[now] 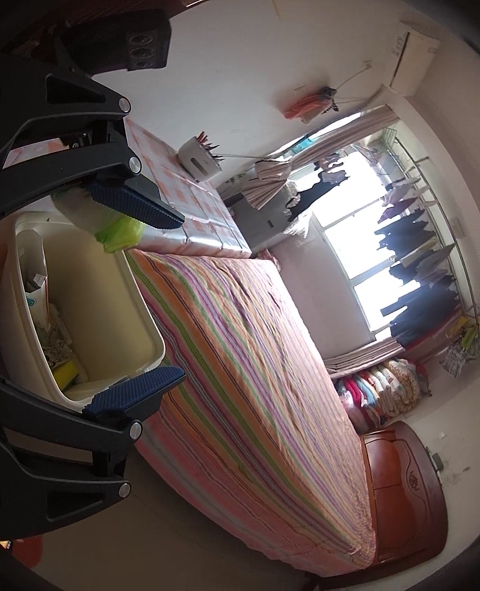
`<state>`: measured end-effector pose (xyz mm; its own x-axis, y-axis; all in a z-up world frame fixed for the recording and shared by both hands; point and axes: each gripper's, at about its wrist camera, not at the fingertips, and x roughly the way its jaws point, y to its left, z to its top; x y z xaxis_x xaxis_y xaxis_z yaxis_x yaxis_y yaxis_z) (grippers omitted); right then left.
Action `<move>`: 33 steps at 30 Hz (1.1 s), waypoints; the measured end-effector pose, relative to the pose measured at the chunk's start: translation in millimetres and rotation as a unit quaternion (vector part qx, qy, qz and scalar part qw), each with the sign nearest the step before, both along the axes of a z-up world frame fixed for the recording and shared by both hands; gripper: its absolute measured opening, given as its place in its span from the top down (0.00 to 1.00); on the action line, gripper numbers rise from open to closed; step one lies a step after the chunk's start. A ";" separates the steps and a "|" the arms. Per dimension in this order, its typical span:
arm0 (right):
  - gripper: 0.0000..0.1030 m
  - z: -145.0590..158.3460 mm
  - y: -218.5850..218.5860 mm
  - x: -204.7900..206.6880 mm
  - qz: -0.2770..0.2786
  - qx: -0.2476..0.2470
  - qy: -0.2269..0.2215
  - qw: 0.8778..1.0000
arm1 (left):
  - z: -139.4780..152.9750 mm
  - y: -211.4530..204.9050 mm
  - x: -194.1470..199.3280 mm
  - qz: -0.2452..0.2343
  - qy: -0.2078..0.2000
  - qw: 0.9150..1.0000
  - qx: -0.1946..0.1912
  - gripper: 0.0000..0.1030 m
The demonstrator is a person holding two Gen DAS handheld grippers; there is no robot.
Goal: Collect trash
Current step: 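Lower the tissue pack into the cream bin and open the left tool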
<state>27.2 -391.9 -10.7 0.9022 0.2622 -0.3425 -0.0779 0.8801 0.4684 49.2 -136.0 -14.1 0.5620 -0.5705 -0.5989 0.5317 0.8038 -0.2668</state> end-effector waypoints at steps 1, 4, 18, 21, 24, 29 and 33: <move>0.26 -0.2 -1.9 -0.1 -0.002 0.003 0.000 1.000 | -1.3 -2.6 0.9 -0.002 0.002 1.000 0.000 0.92; 0.26 -2.9 -5.6 0.4 -0.008 0.009 0.000 1.000 | -5.2 -10.4 3.0 -0.008 0.006 1.000 0.002 0.92; 0.23 -4.3 3.0 1.3 -0.001 0.012 -0.008 1.000 | -18.2 -21.9 6.9 -0.009 0.016 1.000 0.019 0.91; 0.23 -6.7 2.2 2.0 -0.002 0.015 -0.006 1.000 | -20.6 -24.9 6.2 -0.007 0.020 0.999 0.028 0.89; 0.23 -6.9 2.9 1.9 -0.003 0.012 -0.007 1.000 | -20.3 -26.4 3.7 0.004 0.012 0.999 0.036 0.35; 0.23 -6.6 3.8 1.3 -0.002 0.014 -0.008 1.000 | -12.5 -30.2 -10.1 0.010 -0.040 0.998 0.053 0.20; 0.23 -4.7 6.2 0.5 -0.001 0.017 -0.011 1.000 | -9.4 -30.8 -15.6 0.011 -0.054 0.997 0.062 0.20</move>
<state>27.7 -385.7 -15.4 0.9100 0.2719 -0.3130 -0.0879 0.8642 0.4954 33.6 -166.8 -23.5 0.6378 -0.4826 -0.6002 0.5341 0.8387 -0.1069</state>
